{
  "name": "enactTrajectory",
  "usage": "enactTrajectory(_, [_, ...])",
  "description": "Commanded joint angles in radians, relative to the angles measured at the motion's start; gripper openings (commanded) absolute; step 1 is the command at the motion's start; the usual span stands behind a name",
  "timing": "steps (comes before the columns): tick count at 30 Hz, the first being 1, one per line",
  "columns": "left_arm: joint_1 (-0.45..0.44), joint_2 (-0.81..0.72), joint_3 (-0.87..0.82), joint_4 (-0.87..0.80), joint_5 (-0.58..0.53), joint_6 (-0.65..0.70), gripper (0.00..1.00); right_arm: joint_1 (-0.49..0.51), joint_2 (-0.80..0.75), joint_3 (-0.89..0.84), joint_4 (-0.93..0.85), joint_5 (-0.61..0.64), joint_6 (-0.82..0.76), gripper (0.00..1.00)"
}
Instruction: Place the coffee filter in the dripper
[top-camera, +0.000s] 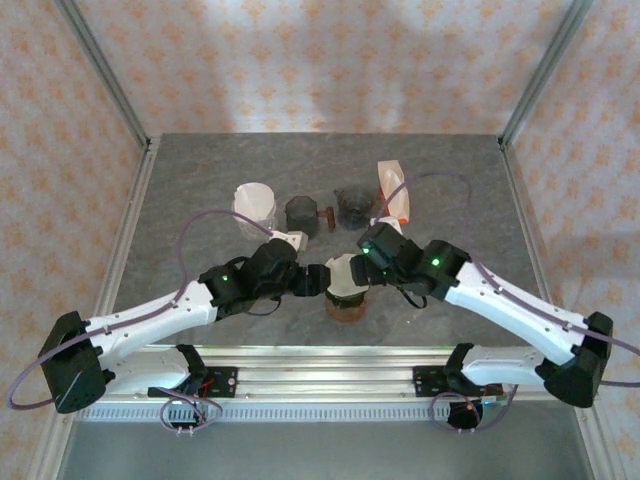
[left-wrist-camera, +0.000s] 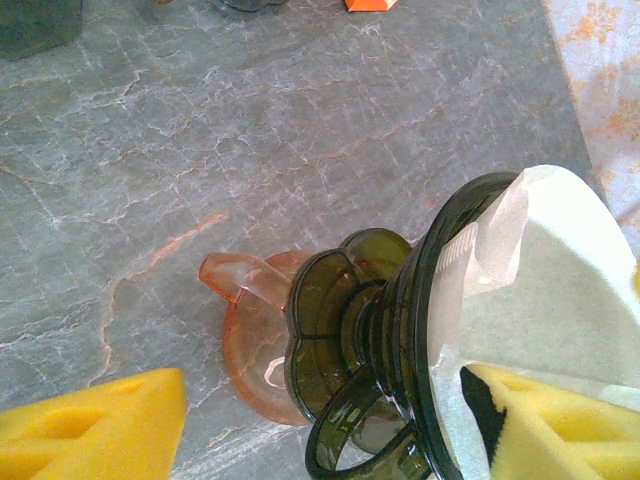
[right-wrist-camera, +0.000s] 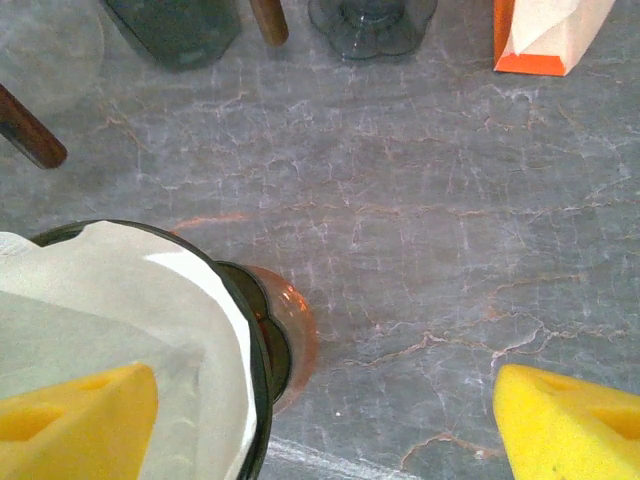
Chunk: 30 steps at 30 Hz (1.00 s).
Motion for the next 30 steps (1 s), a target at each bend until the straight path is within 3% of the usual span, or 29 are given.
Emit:
enactTrajectory(1, [0.007, -0.02, 0.014, -0.008, -0.017, 0.001, 0.75, 0.005, -0.047, -0.005, -0.039, 0.041, 0.033, 0.87])
enactTrajectory(16, [0.027, -0.197, 0.079, -0.139, -0.093, 0.039, 0.8, -0.01, -0.169, -0.057, 0.034, 0.043, 0.051, 0.84])
enactTrajectory(24, [0.059, -0.247, 0.023, -0.17, -0.109, 0.035, 0.75, -0.212, -0.109, -0.041, 0.159, -0.078, 0.032, 0.64])
enactTrajectory(30, [0.06, -0.269, -0.08, -0.157, -0.107, 0.002, 0.73, -0.31, -0.106, -0.142, 0.22, -0.164, 0.061, 0.61])
